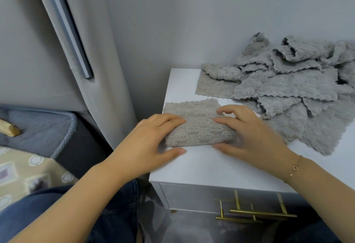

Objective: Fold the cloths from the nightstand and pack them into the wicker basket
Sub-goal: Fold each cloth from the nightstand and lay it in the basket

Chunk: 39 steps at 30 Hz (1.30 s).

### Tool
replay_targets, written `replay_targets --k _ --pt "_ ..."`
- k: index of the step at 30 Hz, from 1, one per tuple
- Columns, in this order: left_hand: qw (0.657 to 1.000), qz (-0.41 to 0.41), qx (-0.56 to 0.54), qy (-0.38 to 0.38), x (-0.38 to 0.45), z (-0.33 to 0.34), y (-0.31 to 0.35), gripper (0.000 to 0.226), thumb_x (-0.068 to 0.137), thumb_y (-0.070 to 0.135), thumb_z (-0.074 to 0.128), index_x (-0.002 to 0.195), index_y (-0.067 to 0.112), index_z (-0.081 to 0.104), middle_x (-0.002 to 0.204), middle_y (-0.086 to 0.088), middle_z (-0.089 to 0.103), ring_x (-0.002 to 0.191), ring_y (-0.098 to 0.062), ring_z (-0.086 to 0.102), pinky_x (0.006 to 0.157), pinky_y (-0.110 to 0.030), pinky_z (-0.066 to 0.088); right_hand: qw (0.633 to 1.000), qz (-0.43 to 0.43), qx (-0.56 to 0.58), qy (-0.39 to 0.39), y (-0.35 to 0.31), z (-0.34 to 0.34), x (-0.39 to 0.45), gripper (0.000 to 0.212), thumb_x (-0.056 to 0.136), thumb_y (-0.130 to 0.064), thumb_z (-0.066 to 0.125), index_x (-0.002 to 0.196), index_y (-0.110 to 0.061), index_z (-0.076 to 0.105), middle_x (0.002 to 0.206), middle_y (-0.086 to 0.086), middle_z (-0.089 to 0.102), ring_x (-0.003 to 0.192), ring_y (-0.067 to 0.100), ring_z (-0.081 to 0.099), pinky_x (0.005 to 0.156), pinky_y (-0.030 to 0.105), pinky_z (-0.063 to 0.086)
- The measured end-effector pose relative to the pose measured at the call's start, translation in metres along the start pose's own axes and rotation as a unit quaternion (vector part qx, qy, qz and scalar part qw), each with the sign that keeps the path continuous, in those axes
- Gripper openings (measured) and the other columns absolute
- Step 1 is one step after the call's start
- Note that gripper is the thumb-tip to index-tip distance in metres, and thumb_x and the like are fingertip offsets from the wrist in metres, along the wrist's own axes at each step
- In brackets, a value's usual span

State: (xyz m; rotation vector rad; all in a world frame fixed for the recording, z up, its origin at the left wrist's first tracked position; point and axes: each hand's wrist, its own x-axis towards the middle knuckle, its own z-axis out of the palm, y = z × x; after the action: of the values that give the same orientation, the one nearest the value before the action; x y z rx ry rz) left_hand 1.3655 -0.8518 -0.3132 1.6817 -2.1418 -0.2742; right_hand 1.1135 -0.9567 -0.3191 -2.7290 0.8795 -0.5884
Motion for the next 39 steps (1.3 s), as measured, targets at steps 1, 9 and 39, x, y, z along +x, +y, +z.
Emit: replay_targets --k 1,9,39 --pt "1.0 -0.005 0.001 0.004 0.001 0.0 0.0 0.066 0.083 0.063 0.05 0.139 0.029 0.048 0.135 0.02 0.05 0.123 0.0 0.043 0.106 -0.029 0.037 1.0 -0.003 -0.002 0.009 0.0 0.001 0.001 0.056 0.079 -0.055 0.057 0.117 -0.015 0.065 0.122 -0.002 0.055 0.115 0.016 0.048 0.099 0.028 0.039" --pt "0.993 -0.03 -0.118 0.004 -0.004 -0.014 0.012 0.04 0.076 0.059 0.061 0.109 0.036 0.061 0.105 0.022 0.066 0.098 0.003 0.058 0.084 -0.014 0.044 0.994 -0.009 0.102 -0.025 -0.001 -0.022 0.0 0.049 0.075 -0.061 0.064 0.109 -0.027 0.071 0.096 -0.016 0.066 0.095 0.008 0.056 0.083 0.027 0.047" --pt "0.924 -0.259 -0.242 -0.14 0.025 -0.034 -0.003 0.056 0.061 0.067 0.062 0.1 0.028 0.071 0.094 0.01 0.074 0.088 -0.008 0.069 0.084 -0.029 0.057 0.972 0.16 0.17 -0.032 -0.002 -0.001 0.037 0.041 0.083 -0.062 0.043 0.095 -0.03 0.065 0.087 -0.005 0.058 0.075 0.008 0.049 0.068 0.019 0.036"
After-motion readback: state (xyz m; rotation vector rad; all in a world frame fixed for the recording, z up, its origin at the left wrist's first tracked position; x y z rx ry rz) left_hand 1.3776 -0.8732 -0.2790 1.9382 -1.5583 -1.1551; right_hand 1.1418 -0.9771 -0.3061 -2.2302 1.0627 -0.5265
